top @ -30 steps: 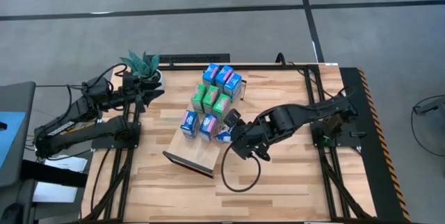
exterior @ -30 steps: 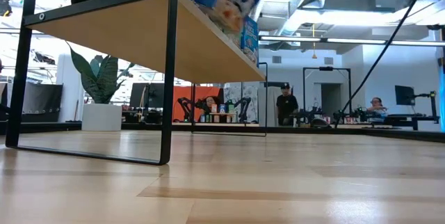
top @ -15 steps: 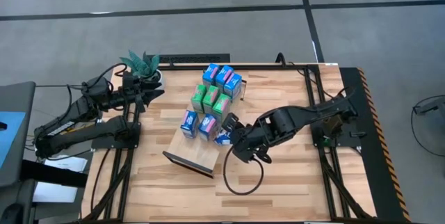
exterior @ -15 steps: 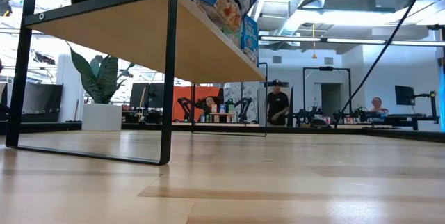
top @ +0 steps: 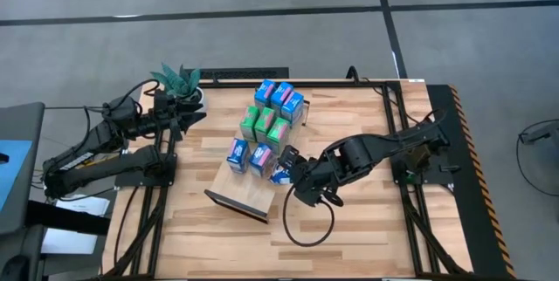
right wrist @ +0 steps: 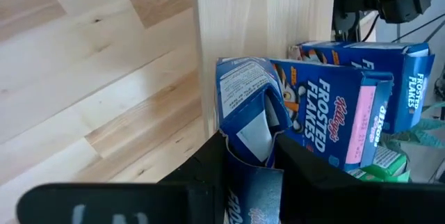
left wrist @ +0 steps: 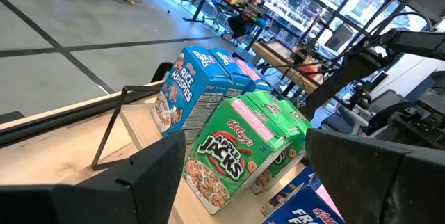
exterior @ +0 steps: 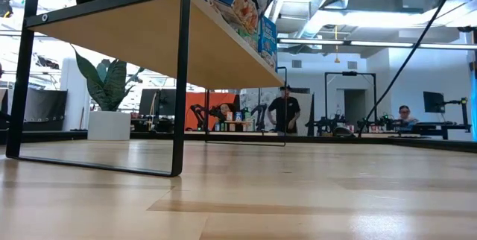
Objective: Stack cereal on shelf
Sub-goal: Put the blue cereal box on the shelf aligned with the other blue cereal boxes
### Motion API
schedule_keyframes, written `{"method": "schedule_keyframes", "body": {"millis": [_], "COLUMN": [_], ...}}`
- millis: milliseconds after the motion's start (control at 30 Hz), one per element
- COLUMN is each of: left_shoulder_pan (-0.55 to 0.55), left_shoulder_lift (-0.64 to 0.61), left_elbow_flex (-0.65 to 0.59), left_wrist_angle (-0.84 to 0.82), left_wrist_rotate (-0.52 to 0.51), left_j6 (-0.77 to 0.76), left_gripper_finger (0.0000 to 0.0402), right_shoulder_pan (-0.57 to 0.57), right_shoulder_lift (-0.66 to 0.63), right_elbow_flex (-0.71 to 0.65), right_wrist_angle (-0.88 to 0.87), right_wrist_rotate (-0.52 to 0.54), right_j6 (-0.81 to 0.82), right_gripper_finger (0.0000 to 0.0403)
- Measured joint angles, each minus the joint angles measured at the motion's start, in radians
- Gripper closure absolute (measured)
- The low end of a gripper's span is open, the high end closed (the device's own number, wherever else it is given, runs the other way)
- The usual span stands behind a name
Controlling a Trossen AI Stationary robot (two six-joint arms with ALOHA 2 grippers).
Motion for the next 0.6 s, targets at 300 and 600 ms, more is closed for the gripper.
{"method": "schedule_keyframes", "body": {"millis": [300,600], "left_shoulder_pan": [0.000,0.000], "left_shoulder_lift": [0.000,0.000], "left_elbow_flex": [0.000,0.000], "left_wrist_angle": [0.000,0.003], "left_wrist_rotate": [0.000,-0.001], "left_j6": [0.000,0.002], "left_gripper_finger": [0.0115,0.0115], "right_shoulder_pan": [-0.004,-0.015], "right_shoulder_lift": [0.003,0.012], "right_elbow_flex": [0.000,-0.002], "right_wrist_angle": [0.019,0.020], "right_wrist_rotate": [-0.006,-0.024], "right_j6": [0.021,0.058], "right_gripper_finger": [0.0295,0.0295]}}
